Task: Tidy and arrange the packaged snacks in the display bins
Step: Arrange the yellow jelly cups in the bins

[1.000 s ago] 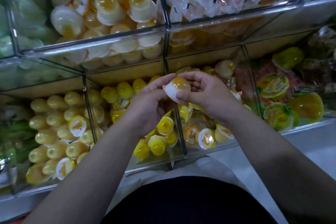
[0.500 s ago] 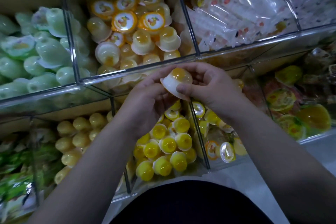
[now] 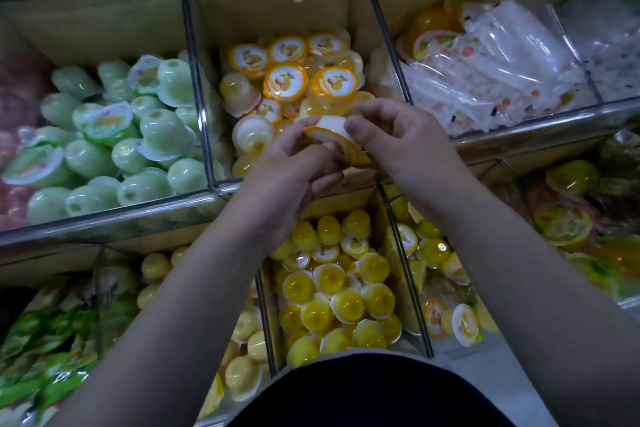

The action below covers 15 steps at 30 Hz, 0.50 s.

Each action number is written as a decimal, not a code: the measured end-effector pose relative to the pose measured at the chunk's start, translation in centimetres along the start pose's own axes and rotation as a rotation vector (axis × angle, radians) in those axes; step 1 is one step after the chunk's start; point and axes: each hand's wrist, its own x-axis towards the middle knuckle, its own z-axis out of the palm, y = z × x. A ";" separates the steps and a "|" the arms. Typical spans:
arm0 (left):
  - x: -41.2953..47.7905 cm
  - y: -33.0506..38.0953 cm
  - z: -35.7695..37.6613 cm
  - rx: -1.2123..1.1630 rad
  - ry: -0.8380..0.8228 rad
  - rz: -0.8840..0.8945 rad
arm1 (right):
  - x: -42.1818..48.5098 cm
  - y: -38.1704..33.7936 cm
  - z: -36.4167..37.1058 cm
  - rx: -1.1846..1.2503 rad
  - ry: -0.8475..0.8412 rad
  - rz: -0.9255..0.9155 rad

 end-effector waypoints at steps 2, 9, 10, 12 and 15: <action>0.4 0.6 -0.6 0.093 0.053 0.023 | 0.9 -0.2 0.6 -0.034 0.025 -0.007; 2.5 2.8 -2.5 0.352 0.284 0.091 | 4.3 -0.8 3.1 -0.048 0.063 0.085; 2.9 3.1 -2.7 0.397 0.310 0.103 | 4.8 -0.8 3.4 -0.055 0.058 0.105; 3.8 3.4 -3.1 0.486 0.350 0.127 | 5.6 -0.6 4.0 -0.057 0.040 0.117; 5.2 3.2 -3.7 0.641 0.398 0.159 | 6.8 -0.1 4.8 -0.142 0.046 0.075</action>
